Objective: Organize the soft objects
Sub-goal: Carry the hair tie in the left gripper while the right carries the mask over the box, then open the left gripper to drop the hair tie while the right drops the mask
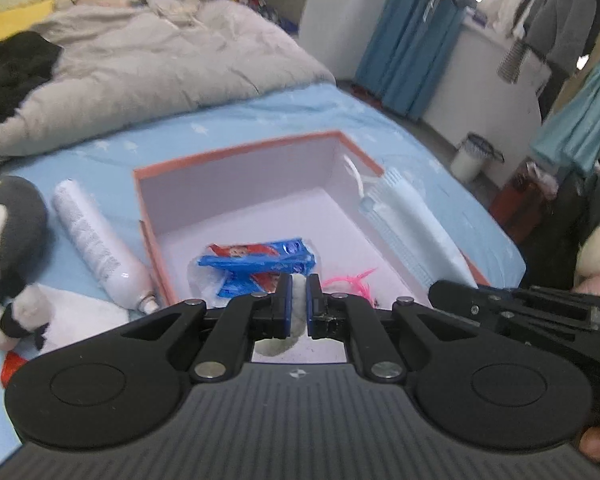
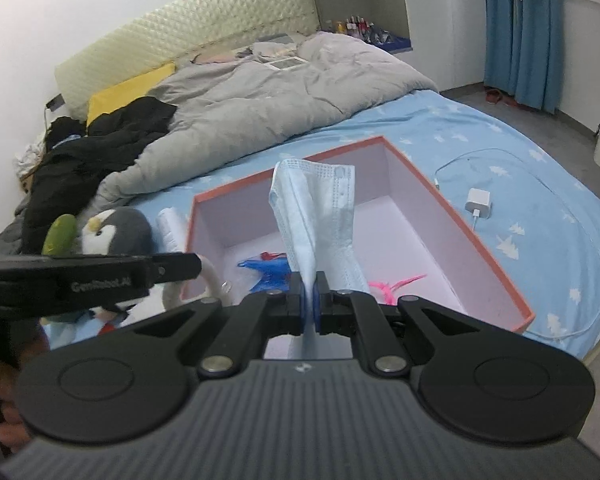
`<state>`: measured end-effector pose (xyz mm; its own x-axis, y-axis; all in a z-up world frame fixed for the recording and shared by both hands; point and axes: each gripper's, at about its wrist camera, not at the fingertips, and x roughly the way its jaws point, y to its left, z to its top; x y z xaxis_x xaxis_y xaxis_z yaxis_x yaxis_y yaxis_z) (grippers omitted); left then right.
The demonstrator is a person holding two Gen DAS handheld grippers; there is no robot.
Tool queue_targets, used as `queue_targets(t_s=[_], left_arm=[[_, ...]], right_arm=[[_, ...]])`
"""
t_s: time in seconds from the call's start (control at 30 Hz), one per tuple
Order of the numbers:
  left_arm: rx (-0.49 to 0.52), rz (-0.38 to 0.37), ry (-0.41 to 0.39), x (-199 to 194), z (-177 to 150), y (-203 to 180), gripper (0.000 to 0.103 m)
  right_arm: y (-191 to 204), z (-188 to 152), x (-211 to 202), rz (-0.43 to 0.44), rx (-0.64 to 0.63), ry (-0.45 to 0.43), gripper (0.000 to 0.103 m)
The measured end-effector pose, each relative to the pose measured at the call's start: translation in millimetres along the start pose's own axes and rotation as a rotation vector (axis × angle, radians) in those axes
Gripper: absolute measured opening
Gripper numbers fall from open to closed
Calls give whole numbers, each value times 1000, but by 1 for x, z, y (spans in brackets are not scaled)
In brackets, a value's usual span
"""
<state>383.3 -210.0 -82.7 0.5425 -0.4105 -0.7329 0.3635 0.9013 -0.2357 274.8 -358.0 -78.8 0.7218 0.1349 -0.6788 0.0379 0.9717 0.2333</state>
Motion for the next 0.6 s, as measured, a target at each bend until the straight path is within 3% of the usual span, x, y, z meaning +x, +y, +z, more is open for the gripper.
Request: queue_targets(t_s=[0.27,0.6], left_arm=[[-1,23,102,54,8,7,9],[-9,34,155,64,1,9,12]], right_arm=[[-26,1,43,-3,55,105,9],[-38,-9,58,-26,57,151,11]])
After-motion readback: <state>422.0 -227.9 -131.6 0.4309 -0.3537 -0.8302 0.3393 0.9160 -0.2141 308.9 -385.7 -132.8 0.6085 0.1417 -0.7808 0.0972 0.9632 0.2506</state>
